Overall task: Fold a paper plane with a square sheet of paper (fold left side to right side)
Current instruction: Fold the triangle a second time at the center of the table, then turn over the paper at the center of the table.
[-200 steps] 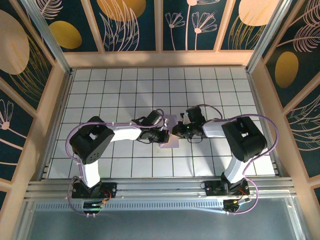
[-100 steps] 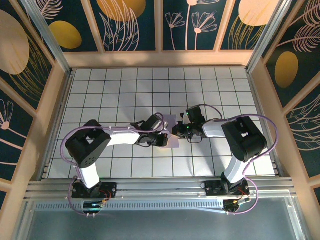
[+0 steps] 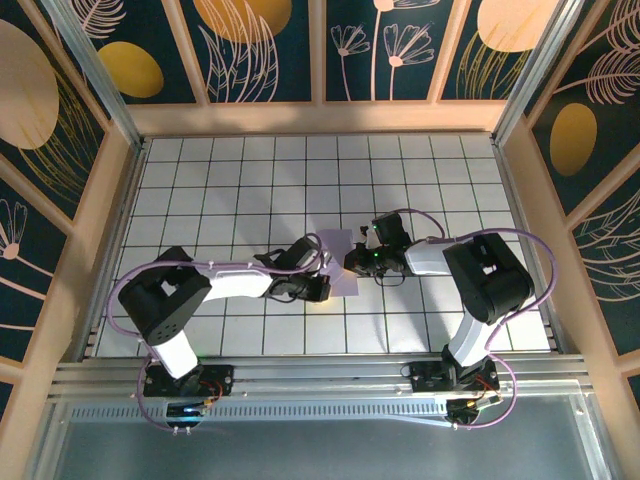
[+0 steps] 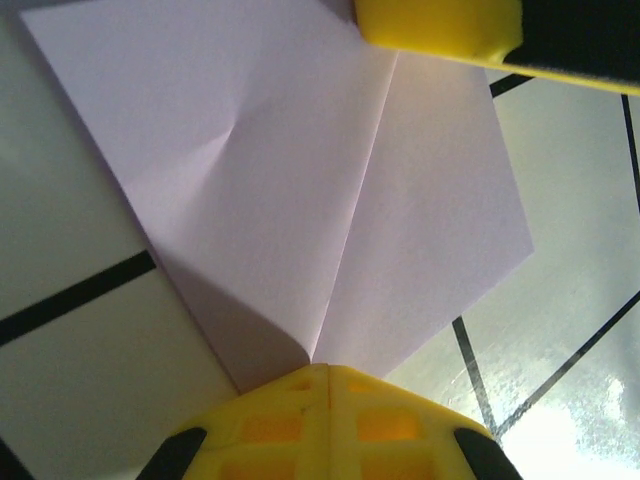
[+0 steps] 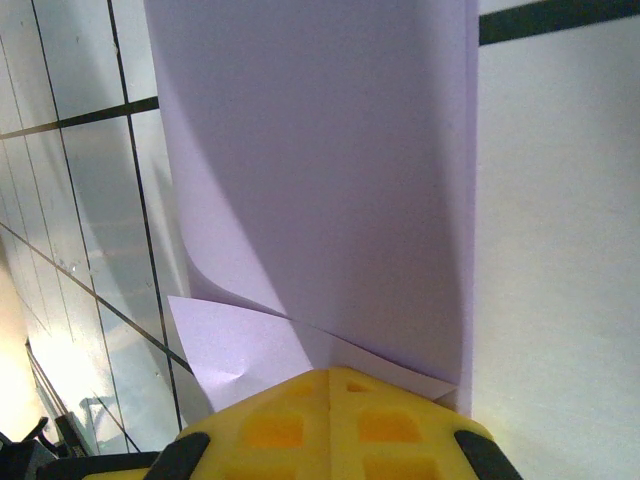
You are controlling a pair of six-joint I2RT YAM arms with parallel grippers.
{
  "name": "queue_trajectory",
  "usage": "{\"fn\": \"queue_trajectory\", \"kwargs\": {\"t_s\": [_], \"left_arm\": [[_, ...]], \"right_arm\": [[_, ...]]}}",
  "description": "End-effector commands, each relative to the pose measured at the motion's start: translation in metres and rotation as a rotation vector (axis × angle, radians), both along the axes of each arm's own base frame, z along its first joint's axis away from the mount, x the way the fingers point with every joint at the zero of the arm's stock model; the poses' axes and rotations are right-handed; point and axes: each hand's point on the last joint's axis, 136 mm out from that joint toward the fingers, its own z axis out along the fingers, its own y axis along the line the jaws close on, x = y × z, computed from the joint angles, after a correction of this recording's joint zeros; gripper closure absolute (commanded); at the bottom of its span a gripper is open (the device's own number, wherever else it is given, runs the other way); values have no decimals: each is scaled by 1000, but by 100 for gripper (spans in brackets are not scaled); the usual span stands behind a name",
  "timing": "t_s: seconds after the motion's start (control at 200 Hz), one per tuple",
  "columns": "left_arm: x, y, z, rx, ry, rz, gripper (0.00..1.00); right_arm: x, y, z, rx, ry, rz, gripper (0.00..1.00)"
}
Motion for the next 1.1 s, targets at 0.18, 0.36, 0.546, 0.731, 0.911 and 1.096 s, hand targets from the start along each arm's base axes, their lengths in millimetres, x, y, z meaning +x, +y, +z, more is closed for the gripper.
{"fn": "queue_trajectory", "kwargs": {"t_s": [0.18, 0.36, 0.546, 0.731, 0.911, 1.096], "left_arm": [[-14, 20, 17, -21, 6, 64, 100], [15, 32, 50, -127, -50, 183, 93], [42, 38, 70, -222, -93, 257, 69], [63, 30, 67, -254, -94, 268, 55], [76, 18, 51, -237, -66, 247, 53], [86, 7, 36, -220, -48, 226, 53]], "right_arm": [[-7, -5, -1, -41, 26, 4, 100], [13, 7, 47, 34, -98, 6, 94], [26, -10, 72, 2, -208, -44, 73], [25, -32, 83, 10, -273, -116, 49], [17, -46, 89, 57, -298, -160, 26], [9, -57, 84, 84, -287, -188, 18]]}}
